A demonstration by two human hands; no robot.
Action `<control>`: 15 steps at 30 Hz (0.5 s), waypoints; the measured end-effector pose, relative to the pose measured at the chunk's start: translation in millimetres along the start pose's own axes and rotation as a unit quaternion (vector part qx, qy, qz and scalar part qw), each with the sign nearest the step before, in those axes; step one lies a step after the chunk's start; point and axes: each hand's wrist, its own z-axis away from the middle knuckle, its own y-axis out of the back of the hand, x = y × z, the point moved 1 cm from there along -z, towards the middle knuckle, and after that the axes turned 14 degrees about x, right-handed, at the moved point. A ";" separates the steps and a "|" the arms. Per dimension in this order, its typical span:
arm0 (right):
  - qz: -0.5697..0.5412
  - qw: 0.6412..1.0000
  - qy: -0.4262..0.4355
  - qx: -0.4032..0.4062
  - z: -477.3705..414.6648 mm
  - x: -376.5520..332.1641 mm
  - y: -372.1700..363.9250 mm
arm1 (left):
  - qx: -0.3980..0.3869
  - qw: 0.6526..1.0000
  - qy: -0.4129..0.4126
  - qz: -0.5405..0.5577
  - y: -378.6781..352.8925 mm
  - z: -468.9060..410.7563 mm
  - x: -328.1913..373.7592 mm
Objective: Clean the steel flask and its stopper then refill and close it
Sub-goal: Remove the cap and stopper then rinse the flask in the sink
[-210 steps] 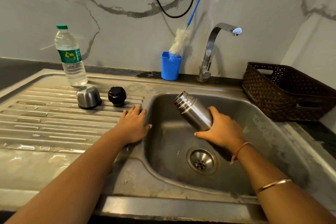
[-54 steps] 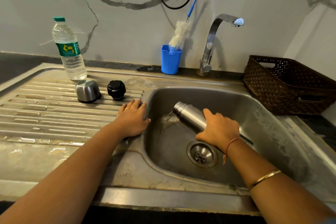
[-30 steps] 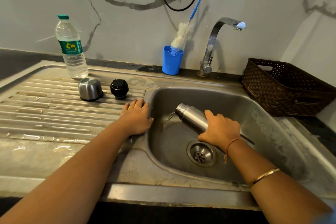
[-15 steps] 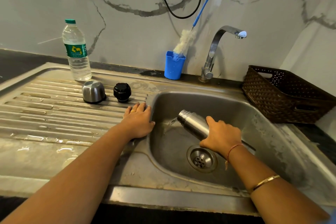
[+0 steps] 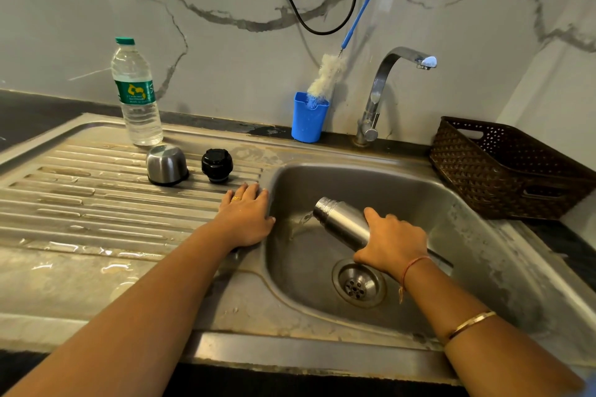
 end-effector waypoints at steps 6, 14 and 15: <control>-0.002 1.000 0.003 0.000 0.4 0.1 -0.4 | 0.000 1.000 0.000 0.002 1.6 0.6 1.2; -0.004 1.000 0.001 -0.009 -0.2 -0.1 -0.1 | -0.002 1.000 -0.002 -0.003 1.5 0.1 0.9; -0.004 1.000 0.001 -0.009 -0.4 -0.2 -0.2 | -0.003 1.000 -0.002 -0.003 1.6 -0.1 1.2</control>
